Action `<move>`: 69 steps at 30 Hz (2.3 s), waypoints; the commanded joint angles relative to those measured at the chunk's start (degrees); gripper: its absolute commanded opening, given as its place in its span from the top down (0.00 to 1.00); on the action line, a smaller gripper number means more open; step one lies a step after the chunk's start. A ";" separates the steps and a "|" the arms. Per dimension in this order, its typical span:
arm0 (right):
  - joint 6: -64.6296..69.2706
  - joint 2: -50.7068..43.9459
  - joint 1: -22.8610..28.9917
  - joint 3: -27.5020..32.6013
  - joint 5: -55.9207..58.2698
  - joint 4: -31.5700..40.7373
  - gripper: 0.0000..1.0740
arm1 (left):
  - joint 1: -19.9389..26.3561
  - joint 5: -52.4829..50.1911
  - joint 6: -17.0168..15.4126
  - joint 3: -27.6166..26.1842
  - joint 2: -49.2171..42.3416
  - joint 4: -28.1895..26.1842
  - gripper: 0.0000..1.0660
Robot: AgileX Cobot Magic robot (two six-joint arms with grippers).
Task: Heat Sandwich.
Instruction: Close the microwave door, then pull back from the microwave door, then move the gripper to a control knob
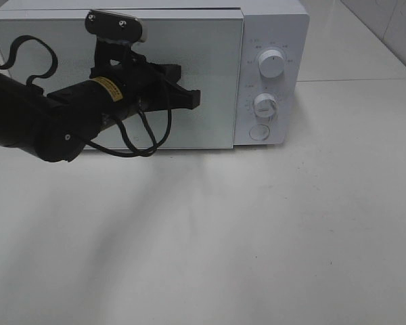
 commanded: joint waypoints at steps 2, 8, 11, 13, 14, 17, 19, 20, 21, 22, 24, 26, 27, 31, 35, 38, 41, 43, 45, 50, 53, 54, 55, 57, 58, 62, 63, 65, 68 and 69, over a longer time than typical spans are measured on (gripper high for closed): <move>-0.40 -1.55 -0.23 0.11 -0.86 -0.06 0.29 | 0.97 -1.60 0.06 -4.18 1.38 -5.21 1.00; -0.34 -1.55 -0.23 0.11 -0.86 -0.06 0.30 | 0.97 0.46 0.00 -8.59 3.50 -6.47 1.00; -0.34 -1.55 -0.23 0.11 -0.86 -0.06 0.30 | 0.00 0.97 0.00 -9.05 3.09 -6.30 1.00; -0.34 -1.55 -0.23 0.11 -0.86 -0.06 0.30 | -0.06 1.20 0.00 -9.05 3.04 -6.25 1.00; -0.34 -1.55 -0.23 0.11 -0.86 -0.06 0.30 | -0.57 1.72 0.00 -8.77 2.92 -6.19 1.00; -0.34 -1.55 -0.23 0.11 -0.86 -0.06 0.30 | -0.86 2.41 0.00 -8.08 2.58 -6.19 1.00; -0.34 -1.55 -0.23 0.11 -0.86 -0.06 0.30 | -1.78 3.50 0.00 -6.30 1.20 -6.25 1.00; -0.34 -1.55 -0.23 0.11 -0.86 -0.06 0.30 | -2.06 4.01 0.00 -5.67 0.80 -6.25 1.00; -0.34 -1.55 -0.23 0.11 -0.86 -0.06 0.30 | -2.06 4.01 0.00 -5.67 0.80 -6.25 1.00; -0.34 -1.55 -0.23 0.11 -0.86 -0.06 0.30 | -2.18 4.13 -0.06 -4.93 0.29 -6.25 1.00; -0.34 -1.55 -0.23 0.11 -0.86 -0.06 0.30 | -2.86 4.18 -0.06 -2.23 -1.66 -6.30 1.00; -0.34 -1.55 -0.23 0.11 -0.86 -0.06 0.30 | -3.15 4.18 -0.06 -1.32 -2.46 -6.30 1.00; -0.29 -1.55 -0.23 0.11 -0.86 -0.06 0.30 | -3.21 4.18 -0.06 -0.06 -3.32 -6.30 1.00; -0.29 -1.55 -0.23 0.11 -0.86 -0.06 0.30 | -3.84 4.30 -0.06 5.39 -6.93 -6.30 1.00; -0.29 -1.55 -0.23 0.11 -0.86 -0.06 0.30 | -4.07 7.56 -0.29 10.14 -11.23 -6.30 1.00; -0.29 -1.55 -0.23 0.11 -0.86 -0.06 0.30 | -4.07 18.79 -0.46 11.80 -14.67 -6.36 0.74; -0.29 -1.55 -0.23 0.11 -0.86 -0.06 0.30 | -4.07 25.38 -0.46 11.80 -16.10 -6.59 0.44; -0.29 -1.55 -0.23 0.11 -0.86 -0.06 0.30 | -4.07 34.43 -0.29 11.80 -18.22 -6.93 0.04; -0.23 -1.55 -0.23 0.11 -0.86 -0.11 0.30 | -4.07 38.90 0.00 11.80 -19.02 -6.88 0.07; -0.23 -1.55 -0.23 0.11 -0.86 -0.11 0.30 | -4.07 51.91 0.00 11.80 -20.86 -6.59 0.08; -0.23 -1.55 -0.23 0.11 -0.86 -0.11 0.30 | -3.67 59.30 -0.40 11.06 -22.23 -6.47 0.08; -0.23 -1.55 -0.23 0.11 -0.86 -0.11 0.30 | -3.27 61.94 -0.46 10.49 -22.63 -6.88 0.08; -0.23 -1.55 -0.23 0.11 -0.86 -0.11 0.30 | -2.75 64.00 -0.46 9.91 -22.92 -7.05 0.08; -0.23 -1.55 -0.23 0.11 -0.86 -0.11 0.30 | -1.43 68.35 -0.46 8.71 -23.49 -7.16 0.08; -0.23 -1.55 -0.23 0.11 -0.86 -0.11 0.30 | -0.63 70.47 -0.46 8.02 -23.66 -7.16 0.08; -0.23 -1.55 -0.23 0.11 -0.86 -0.11 0.30 | 2.75 78.90 -0.40 5.39 -24.12 -7.33 0.08; -0.23 -1.55 -0.23 0.11 -0.86 -0.11 0.30 | 3.61 81.02 -0.40 4.64 -24.35 -7.33 0.08; -0.23 -1.55 -0.23 0.11 -0.86 -0.11 0.30 | 6.19 86.40 -0.23 3.04 -25.15 -7.56 0.08; -0.23 -1.55 -0.23 0.11 -0.86 -0.11 0.30 | 7.85 89.21 -0.17 2.81 -26.24 -7.56 0.08; -0.23 -1.55 -0.23 0.11 -0.86 -0.11 0.30 | 8.88 90.30 -0.06 2.81 -26.99 -7.56 0.08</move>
